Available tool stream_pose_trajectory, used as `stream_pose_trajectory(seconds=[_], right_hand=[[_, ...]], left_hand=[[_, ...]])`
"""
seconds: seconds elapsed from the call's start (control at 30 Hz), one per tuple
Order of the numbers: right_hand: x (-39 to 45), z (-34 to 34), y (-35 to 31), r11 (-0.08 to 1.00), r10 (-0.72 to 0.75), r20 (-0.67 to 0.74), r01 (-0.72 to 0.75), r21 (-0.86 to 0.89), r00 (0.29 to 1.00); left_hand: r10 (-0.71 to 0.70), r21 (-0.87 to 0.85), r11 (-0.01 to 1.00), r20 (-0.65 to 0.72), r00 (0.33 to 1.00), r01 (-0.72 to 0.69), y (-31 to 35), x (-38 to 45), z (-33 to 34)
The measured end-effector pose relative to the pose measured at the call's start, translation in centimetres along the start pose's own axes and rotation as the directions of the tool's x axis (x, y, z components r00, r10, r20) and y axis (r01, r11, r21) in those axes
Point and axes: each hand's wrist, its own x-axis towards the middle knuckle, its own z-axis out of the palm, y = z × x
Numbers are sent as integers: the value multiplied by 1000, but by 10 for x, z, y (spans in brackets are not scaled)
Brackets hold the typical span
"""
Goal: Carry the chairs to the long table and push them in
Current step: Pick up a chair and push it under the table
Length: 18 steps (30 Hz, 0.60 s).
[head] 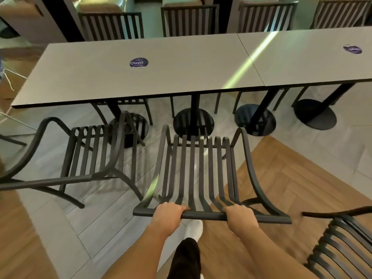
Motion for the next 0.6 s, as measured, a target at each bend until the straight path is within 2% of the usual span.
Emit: stream_pose_trajectory(seconds=[0.6], right_hand=[[137,-96,29,999,-49,40,49,-16,998]], left_hand=[[-49,-15,999,-46,998,48,-27,125,-60]])
